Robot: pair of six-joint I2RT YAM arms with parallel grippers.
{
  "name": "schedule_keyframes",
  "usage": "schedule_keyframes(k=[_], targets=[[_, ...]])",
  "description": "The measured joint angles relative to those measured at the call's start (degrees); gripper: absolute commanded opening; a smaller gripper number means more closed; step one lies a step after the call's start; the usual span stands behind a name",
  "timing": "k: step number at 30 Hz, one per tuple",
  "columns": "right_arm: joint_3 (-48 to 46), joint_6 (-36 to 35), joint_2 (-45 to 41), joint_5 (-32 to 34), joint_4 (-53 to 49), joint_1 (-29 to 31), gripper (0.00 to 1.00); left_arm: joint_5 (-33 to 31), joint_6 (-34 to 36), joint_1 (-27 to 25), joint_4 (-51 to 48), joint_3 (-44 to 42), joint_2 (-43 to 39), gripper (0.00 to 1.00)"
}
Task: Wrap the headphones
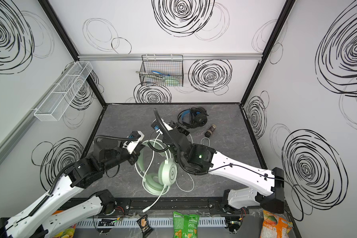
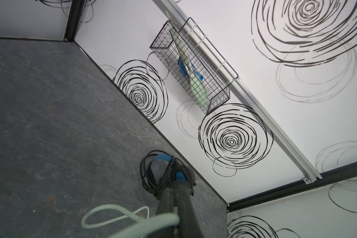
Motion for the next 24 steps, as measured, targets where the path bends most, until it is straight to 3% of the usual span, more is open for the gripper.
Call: schedule_keyframes(k=[4, 16, 24], targets=[[-0.02, 1.16, -0.17, -0.72, -1.09, -0.48, 0.00, -0.37, 0.00, -0.96, 0.04, -1.14, -0.66, 0.00], [-1.31, 1.77, -7.76, 0.83, -0.63, 4.68, 0.00, -10.08, -0.50, -0.42, 0.13, -1.25, 2.75, 0.00], [-2.91, 3.67, -12.46, 0.52, 0.15, 1.05, 0.00, -7.67, -0.31, -0.26, 0.33, -1.88, -1.40, 0.00]])
